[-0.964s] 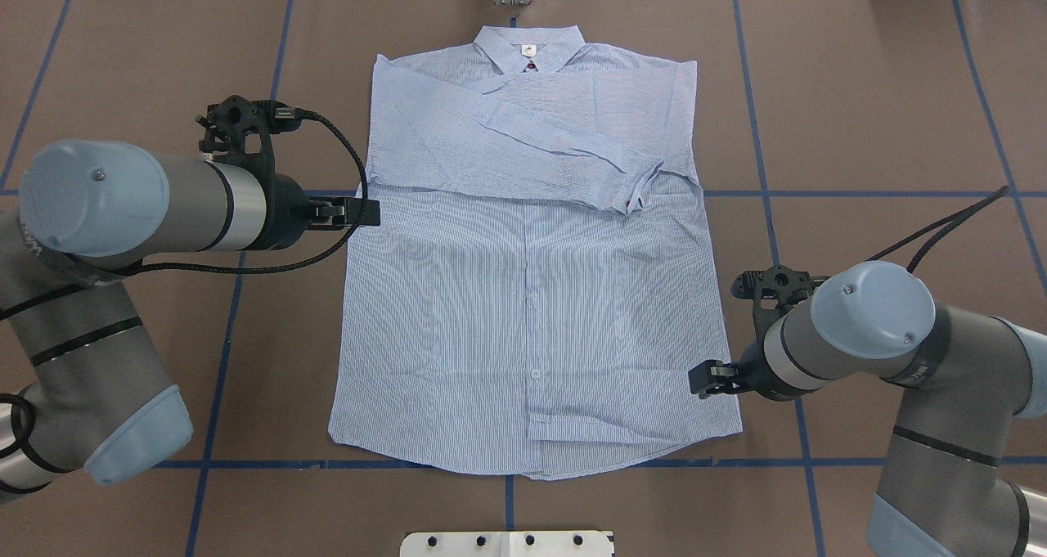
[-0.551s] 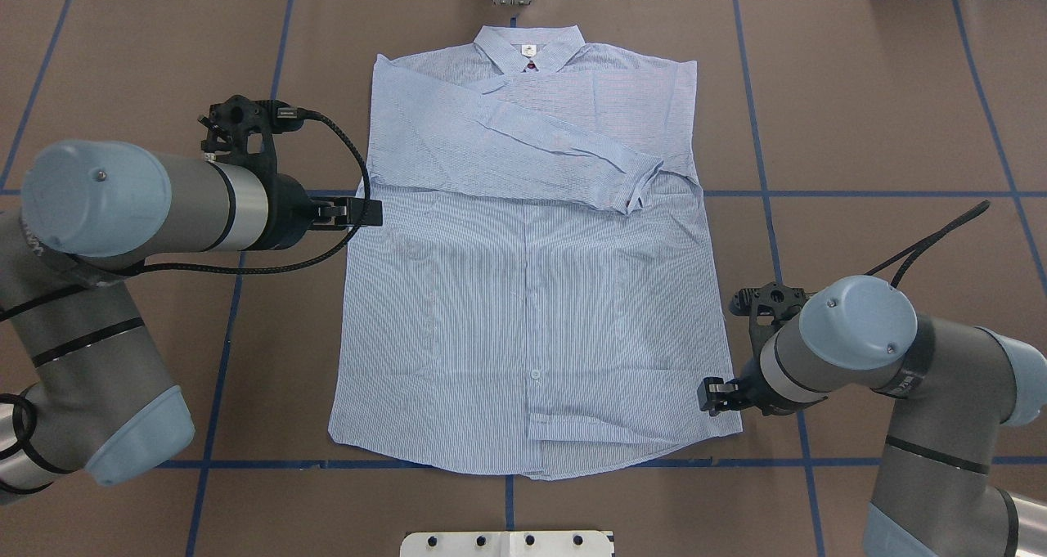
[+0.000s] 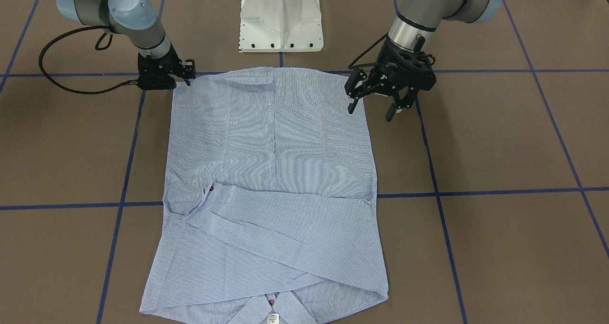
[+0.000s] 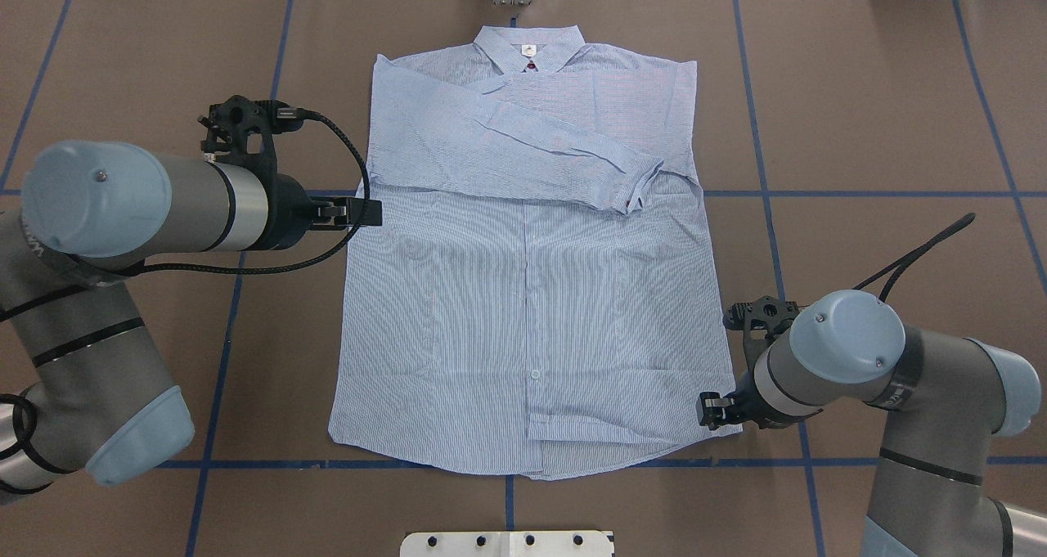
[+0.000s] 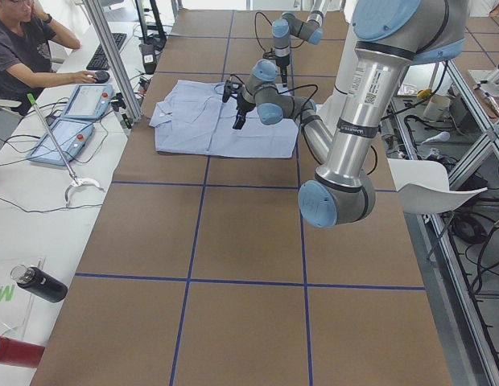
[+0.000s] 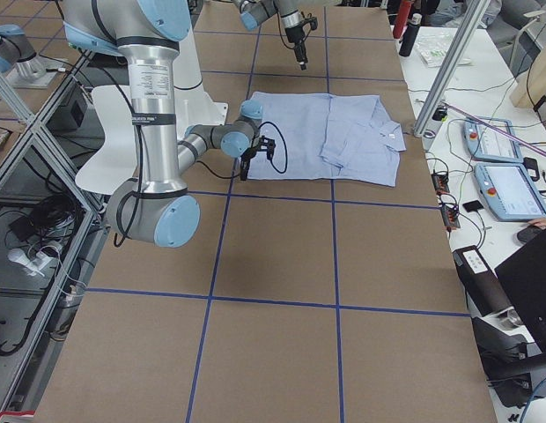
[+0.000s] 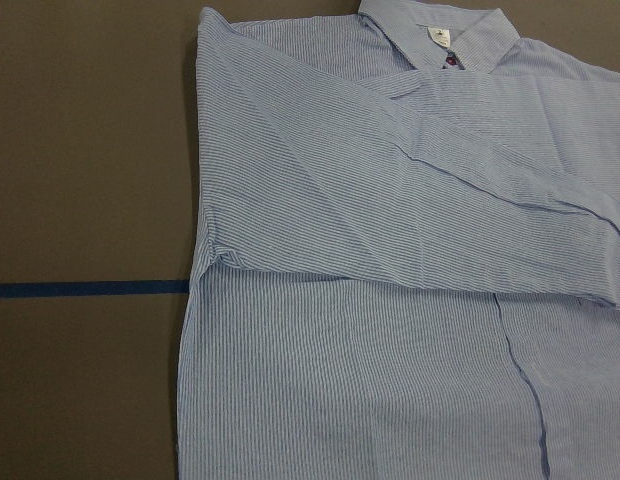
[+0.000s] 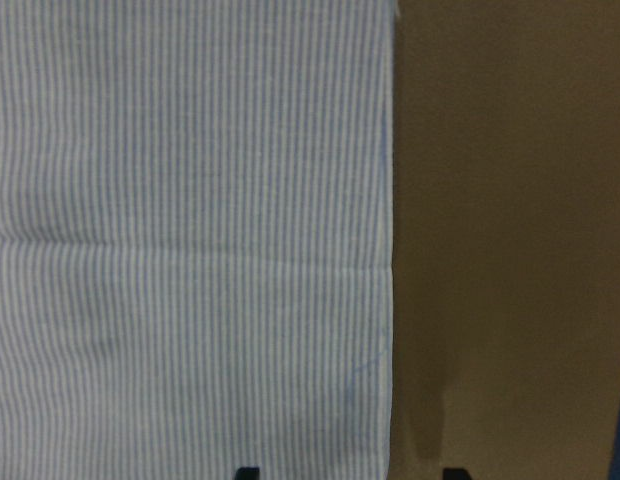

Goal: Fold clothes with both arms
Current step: 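Grasp the hem corner with the right gripper while the left gripper moves toward the hem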

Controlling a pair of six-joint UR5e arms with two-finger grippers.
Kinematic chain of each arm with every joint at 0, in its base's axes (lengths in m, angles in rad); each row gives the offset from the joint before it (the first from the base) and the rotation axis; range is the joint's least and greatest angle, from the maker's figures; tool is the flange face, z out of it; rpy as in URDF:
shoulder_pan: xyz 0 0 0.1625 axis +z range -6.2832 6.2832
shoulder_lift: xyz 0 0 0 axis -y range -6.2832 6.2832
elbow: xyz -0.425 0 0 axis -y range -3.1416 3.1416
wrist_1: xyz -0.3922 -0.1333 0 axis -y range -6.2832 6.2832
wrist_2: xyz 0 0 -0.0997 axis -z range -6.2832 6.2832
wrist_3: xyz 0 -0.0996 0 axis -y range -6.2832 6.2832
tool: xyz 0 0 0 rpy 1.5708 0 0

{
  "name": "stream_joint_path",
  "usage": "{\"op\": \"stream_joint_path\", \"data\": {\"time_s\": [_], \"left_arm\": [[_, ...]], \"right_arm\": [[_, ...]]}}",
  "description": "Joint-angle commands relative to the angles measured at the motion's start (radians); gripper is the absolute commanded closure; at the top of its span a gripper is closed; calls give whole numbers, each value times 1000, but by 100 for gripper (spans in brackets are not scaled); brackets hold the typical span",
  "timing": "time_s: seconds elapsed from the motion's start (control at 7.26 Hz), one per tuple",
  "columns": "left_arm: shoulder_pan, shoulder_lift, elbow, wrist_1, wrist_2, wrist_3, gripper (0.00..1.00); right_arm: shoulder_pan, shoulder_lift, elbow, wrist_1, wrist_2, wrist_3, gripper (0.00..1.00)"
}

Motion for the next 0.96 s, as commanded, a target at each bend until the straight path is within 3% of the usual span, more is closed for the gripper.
{"op": "stream_joint_path", "data": {"time_s": [0.0, 0.28, 0.83], "left_arm": [[0, -7, -1, 0, 0, 1, 1], [0, -7, -1, 0, 0, 1, 1], [0, -7, 0, 0, 0, 1, 1]], "right_arm": [[-1, -8, -2, 1, 3, -2, 41], [-1, -14, -5, 1, 3, -2, 46], [-7, -11, -5, 1, 7, -2, 46]]}}
